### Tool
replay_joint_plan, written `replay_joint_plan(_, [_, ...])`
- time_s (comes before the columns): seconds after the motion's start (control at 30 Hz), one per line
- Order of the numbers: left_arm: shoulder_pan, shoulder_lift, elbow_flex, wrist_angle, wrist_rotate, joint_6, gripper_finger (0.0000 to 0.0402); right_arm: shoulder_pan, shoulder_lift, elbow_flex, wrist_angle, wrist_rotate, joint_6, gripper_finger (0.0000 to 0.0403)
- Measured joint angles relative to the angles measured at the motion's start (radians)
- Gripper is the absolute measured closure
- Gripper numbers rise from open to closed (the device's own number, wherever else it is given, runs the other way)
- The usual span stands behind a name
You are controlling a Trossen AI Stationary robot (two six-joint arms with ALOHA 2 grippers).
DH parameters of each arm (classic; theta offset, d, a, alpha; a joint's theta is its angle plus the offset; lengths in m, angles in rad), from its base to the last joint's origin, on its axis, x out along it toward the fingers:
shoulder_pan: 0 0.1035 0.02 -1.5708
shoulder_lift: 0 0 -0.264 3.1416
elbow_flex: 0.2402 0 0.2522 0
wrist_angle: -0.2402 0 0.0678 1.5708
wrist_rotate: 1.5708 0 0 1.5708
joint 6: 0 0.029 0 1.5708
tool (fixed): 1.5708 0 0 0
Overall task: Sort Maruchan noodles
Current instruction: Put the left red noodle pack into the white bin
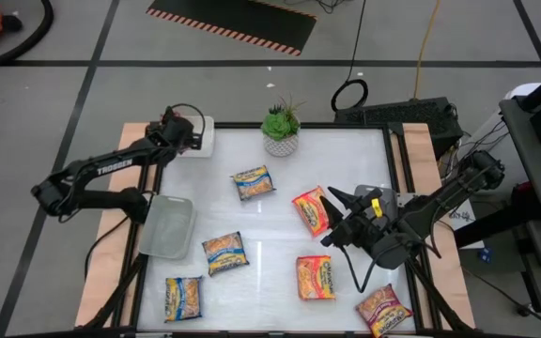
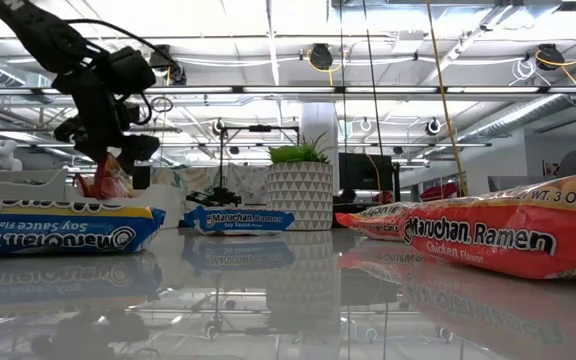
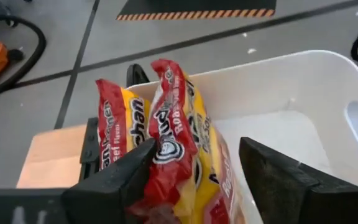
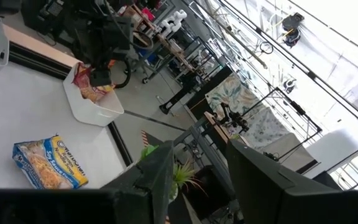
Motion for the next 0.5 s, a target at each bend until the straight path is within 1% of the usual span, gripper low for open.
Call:
replay_joint_plan(0.1, [0.007, 0.027, 0.000, 0.026, -0.001, -0.033, 0.0135, 0.000, 0.000, 0.000, 0.016, 0.000, -0.014, 0.0259])
replay_joint_plan(0.17, [0.020, 0.047, 0.000, 0.020, 0.023, -0.046, 0.0123, 0.000, 0.000, 0.000, 0.016, 0.000, -0.013, 0.0259])
replay_joint_plan(0.23, [0.026, 0.073, 0.000, 0.030, 0.018, -0.049, 0.0120, 0.000, 0.000, 0.000, 0.016, 0.000, -0.014, 0.0259])
replay_joint_plan(0.33, [0.017, 0.103, 0.000, 0.039, -0.022, -0.048, 0.0119, 0.000, 0.000, 0.000, 0.015, 0.000, -0.015, 0.0259])
replay_joint_plan(0.43, [0.009, 0.119, 0.000, 0.046, -0.045, -0.038, 0.0134, 0.000, 0.000, 0.000, 0.015, 0.000, -0.016, 0.0259])
replay_joint_plan(0.5, [0.008, 0.120, 0.000, 0.064, -0.045, -0.018, 0.0162, 0.000, 0.000, 0.000, 0.015, 0.000, -0.016, 0.0259])
